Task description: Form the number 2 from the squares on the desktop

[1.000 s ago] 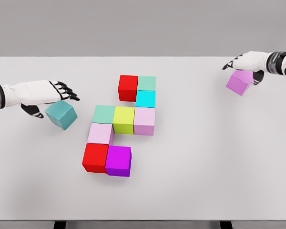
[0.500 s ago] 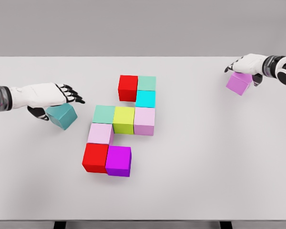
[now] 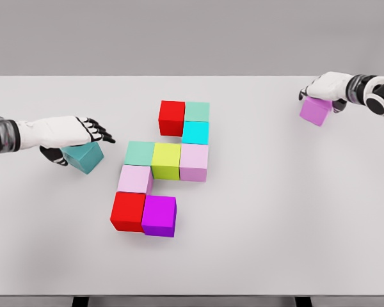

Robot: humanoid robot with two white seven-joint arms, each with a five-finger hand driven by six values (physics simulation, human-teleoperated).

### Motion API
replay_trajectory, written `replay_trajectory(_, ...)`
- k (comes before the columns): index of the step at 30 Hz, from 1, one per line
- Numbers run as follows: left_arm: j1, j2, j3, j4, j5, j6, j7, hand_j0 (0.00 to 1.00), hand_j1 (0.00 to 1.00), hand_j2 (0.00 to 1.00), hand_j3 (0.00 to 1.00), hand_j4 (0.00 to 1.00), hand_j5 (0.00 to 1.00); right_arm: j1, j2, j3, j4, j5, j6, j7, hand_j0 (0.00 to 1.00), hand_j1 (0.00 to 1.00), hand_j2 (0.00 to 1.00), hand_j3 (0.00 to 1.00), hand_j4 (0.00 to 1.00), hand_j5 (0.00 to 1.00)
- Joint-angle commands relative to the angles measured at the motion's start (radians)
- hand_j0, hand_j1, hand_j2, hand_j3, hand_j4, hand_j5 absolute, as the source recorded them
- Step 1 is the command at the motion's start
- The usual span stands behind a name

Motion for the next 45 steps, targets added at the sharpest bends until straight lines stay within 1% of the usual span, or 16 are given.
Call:
replay_trajectory(1, 0.000, -0.007, -0.002, 0.013, 0.004, 0.002, 0.000, 1.00, 1.00, 1.00, 1.00, 1.00, 1.00, 0.000, 0.000, 0.009, -0.004, -0.007, -0.003, 0.003, 0.78, 0.78, 0.78, 0.78, 0.78, 0.78)
replay_trajectory(2, 0.002, -0.009, -0.002, 0.015, 0.004, 0.002, 0.000, 1.00, 1.00, 1.00, 1.00, 1.00, 1.00, 0.000, 0.000, 0.009, -0.004, -0.007, -0.003, 0.003, 0.78, 0.78, 0.78, 0.78, 0.78, 0.78)
replay_trajectory(5, 0.002, -0.012, -0.002, 0.015, 0.004, 0.002, 0.000, 1.00, 1.00, 1.00, 1.00, 1.00, 1.00, -0.002, -0.003, 0.009, -0.005, -0.007, -0.003, 0.003, 0.68, 0.68, 0.68, 0.68, 0.68, 0.68)
replay_trajectory(9, 0.002, -0.019, -0.001, 0.015, 0.011, 0.002, 0.004, 1.00, 1.00, 1.00, 1.00, 1.00, 1.00, -0.006, -0.003, 0.008, -0.008, -0.007, -0.003, 0.003, 0.67, 0.67, 0.67, 0.67, 0.67, 0.67)
replay_trajectory(11, 0.002, -0.021, -0.001, 0.015, 0.011, 0.002, 0.002, 1.00, 1.00, 1.00, 1.00, 1.00, 1.00, -0.003, -0.008, 0.006, -0.042, -0.007, -0.005, 0.006, 0.63, 0.63, 0.63, 0.63, 0.63, 0.63)
replay_trajectory(13, 0.005, -0.022, -0.001, 0.015, 0.009, 0.002, 0.002, 0.93, 0.93, 0.93, 0.93, 0.93, 0.93, -0.003, -0.011, 0.005, -0.054, -0.009, -0.008, 0.006, 0.63, 0.63, 0.63, 0.63, 0.63, 0.63)
replay_trajectory(17, 0.006, -0.019, -0.001, 0.021, 0.004, 0.002, -0.001, 0.69, 0.69, 0.69, 0.69, 0.69, 0.69, 0.002, -0.048, -0.005, -0.114, -0.012, -0.028, 0.009, 0.63, 0.63, 0.63, 0.63, 0.63, 0.63)
replay_trajectory(20, 0.006, -0.018, -0.001, 0.033, 0.004, 0.002, -0.012, 0.61, 0.61, 0.61, 0.61, 0.61, 0.61, 0.008, -0.051, -0.005, -0.123, -0.013, -0.031, 0.009, 0.61, 0.61, 0.61, 0.61, 0.61, 0.61)
replay_trajectory(24, 0.003, -0.018, -0.001, 0.036, 0.007, 0.002, -0.013, 0.61, 0.61, 0.61, 0.61, 0.61, 0.61, 0.031, -0.118, -0.006, -0.238, -0.022, -0.054, 0.014, 0.61, 0.61, 0.61, 0.61, 0.61, 0.61)
replay_trajectory(31, -0.008, -0.022, 0.001, 0.043, 0.007, 0.002, -0.015, 0.62, 0.62, 0.62, 0.62, 0.62, 0.62, 0.035, -0.138, -0.009, -0.268, -0.025, -0.083, 0.015, 0.61, 0.61, 0.61, 0.61, 0.61, 0.61)
replay_trajectory(33, -0.014, -0.022, 0.002, 0.047, 0.007, 0.002, -0.015, 0.62, 0.62, 0.62, 0.62, 0.62, 0.62, 0.044, -0.184, -0.022, -0.358, -0.035, -0.083, 0.017, 0.61, 0.61, 0.61, 0.61, 0.61, 0.61)
replay_trajectory(34, -0.015, -0.024, 0.002, 0.050, 0.007, 0.002, -0.015, 0.62, 0.62, 0.62, 0.62, 0.62, 0.62, 0.083, -0.198, -0.029, -0.401, -0.044, -0.083, 0.022, 0.61, 0.61, 0.61, 0.61, 0.61, 0.61)
replay_trajectory(36, -0.020, -0.024, 0.002, 0.050, 0.007, 0.002, -0.015, 0.62, 0.62, 0.62, 0.62, 0.62, 0.62, 0.090, -0.233, -0.040, -0.462, -0.049, -0.083, 0.034, 0.61, 0.61, 0.61, 0.61, 0.61, 0.61)
replay_trajectory(37, -0.025, -0.025, 0.002, 0.052, 0.007, 0.002, -0.015, 0.62, 0.62, 0.62, 0.62, 0.62, 0.62, 0.098, -0.256, -0.049, -0.514, -0.052, -0.083, 0.043, 0.61, 0.61, 0.61, 0.61, 0.61, 0.61)
replay_trajectory(43, -0.055, -0.045, 0.002, 0.081, 0.007, 0.002, -0.013, 0.62, 0.62, 0.62, 0.62, 0.62, 0.62, 0.135, -0.328, -0.049, -0.677, -0.131, -0.083, 0.091, 0.61, 0.61, 0.61, 0.61, 0.61, 0.61)
replay_trajectory(45, -0.063, -0.055, 0.002, 0.093, 0.007, 0.002, -0.013, 0.62, 0.62, 0.62, 0.62, 0.62, 0.62, 0.150, -0.344, -0.049, -0.711, -0.139, -0.083, 0.091, 0.61, 0.61, 0.61, 0.61, 0.61, 0.61)
